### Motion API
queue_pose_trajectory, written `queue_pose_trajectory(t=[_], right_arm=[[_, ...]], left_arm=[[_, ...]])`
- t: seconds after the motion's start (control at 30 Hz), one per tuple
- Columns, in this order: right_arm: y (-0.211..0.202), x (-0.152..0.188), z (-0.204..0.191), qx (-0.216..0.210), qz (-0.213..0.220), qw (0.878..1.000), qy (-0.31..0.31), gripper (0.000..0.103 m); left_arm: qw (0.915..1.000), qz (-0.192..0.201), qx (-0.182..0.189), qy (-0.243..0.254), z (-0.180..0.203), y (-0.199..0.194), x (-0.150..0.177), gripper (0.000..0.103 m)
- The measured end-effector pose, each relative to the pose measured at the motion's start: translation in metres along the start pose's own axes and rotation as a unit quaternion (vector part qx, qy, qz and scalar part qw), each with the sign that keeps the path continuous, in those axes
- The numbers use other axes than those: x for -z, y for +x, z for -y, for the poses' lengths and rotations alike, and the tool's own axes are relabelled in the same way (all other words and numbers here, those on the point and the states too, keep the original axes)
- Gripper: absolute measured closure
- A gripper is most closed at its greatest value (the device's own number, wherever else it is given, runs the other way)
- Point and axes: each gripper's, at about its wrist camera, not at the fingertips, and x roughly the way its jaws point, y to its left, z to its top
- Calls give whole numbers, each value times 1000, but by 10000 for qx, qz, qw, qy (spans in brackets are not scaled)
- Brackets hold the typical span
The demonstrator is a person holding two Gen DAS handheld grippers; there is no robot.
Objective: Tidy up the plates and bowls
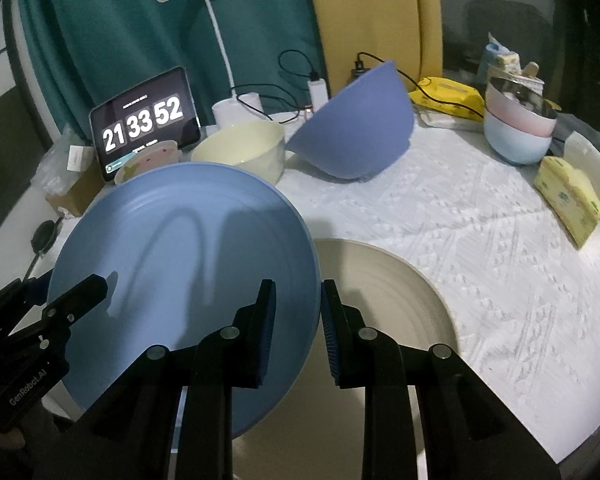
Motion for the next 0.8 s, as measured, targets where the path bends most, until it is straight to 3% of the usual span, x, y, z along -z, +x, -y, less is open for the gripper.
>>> queue_pose_trajectory(t=[0.8], right_arm=[[-13,30,59,316,-60,9982,502,78]], left_arm=[[9964,-571,239,580,61,29,17,57]])
